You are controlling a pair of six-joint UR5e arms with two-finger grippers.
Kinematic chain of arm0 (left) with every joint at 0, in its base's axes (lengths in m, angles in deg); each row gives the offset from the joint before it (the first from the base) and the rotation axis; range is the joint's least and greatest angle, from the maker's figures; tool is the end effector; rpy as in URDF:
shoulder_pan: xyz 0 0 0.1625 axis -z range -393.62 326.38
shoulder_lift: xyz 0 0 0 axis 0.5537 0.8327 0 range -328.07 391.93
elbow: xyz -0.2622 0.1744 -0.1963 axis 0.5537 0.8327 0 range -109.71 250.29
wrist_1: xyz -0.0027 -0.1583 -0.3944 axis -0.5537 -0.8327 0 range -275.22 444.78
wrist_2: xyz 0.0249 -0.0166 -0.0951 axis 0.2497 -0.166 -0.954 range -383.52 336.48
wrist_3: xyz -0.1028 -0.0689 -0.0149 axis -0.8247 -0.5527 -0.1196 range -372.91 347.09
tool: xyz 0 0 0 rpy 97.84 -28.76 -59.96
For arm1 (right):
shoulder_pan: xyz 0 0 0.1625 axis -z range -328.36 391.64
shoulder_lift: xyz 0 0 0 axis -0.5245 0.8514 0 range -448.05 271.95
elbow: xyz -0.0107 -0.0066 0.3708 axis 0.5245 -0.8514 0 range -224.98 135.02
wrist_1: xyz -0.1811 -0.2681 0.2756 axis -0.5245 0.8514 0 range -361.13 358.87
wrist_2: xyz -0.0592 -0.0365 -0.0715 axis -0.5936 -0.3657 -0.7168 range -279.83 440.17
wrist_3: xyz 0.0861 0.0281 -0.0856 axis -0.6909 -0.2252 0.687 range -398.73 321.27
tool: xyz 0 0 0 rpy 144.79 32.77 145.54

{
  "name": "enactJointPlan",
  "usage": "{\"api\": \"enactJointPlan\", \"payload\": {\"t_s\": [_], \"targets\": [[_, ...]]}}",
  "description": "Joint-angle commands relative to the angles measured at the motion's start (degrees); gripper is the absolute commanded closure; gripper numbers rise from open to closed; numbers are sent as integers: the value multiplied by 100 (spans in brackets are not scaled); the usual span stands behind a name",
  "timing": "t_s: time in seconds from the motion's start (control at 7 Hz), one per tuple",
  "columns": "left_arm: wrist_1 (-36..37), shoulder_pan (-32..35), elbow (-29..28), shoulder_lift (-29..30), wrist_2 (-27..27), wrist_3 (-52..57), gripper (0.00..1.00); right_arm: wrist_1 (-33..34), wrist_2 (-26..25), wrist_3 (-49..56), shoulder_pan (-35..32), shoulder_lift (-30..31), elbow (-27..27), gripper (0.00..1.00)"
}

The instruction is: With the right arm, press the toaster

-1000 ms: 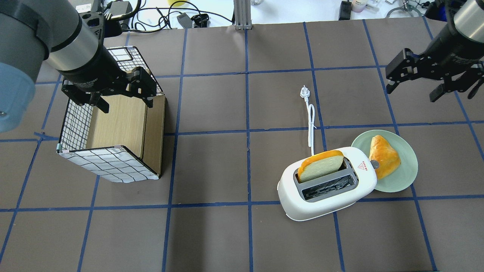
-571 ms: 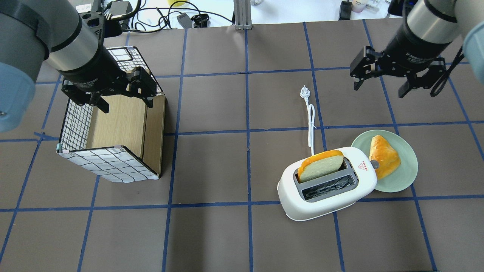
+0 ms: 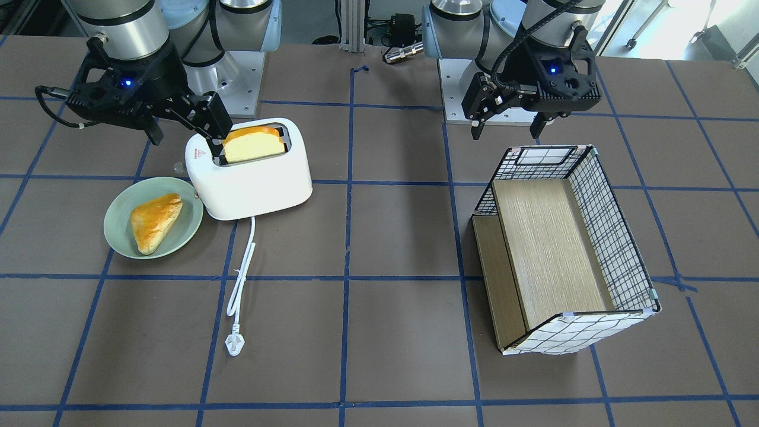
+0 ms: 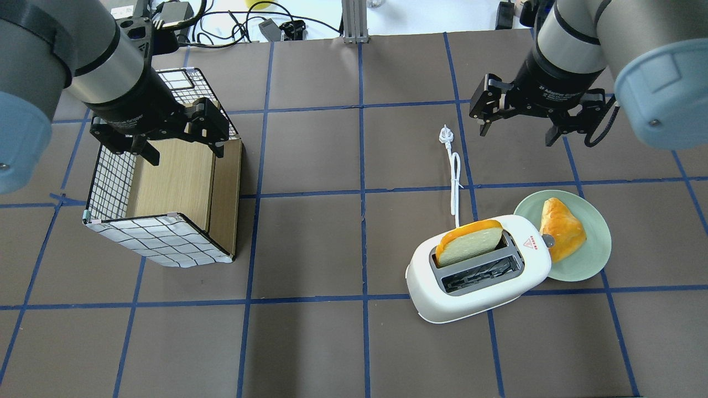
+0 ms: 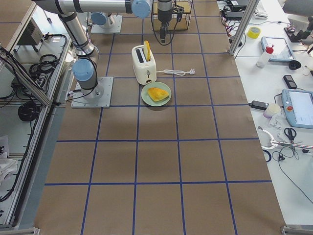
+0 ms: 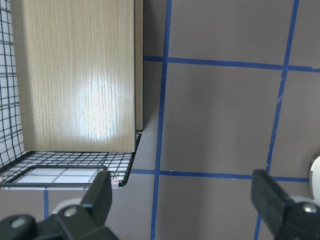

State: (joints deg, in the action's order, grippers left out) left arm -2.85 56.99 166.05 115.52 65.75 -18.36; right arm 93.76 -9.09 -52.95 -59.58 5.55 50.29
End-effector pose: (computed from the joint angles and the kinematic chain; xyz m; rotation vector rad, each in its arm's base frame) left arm -0.1399 -0.4667 0.4167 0.1314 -3.1222 0.0813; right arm 0.1452 -0.4837 0.4022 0.3529 3.1002 -0.0844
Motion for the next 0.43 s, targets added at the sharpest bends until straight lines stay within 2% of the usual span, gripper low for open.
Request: {"api": "enactJointPlan", "payload": {"t_s": [0.0,0.29], "targets": [[0,0,-5,0,3,0,0,3,-3,34,-10,-9,9,0],[0,0,-5,0,3,0,0,3,6,78,-10,-9,9,0]]}}
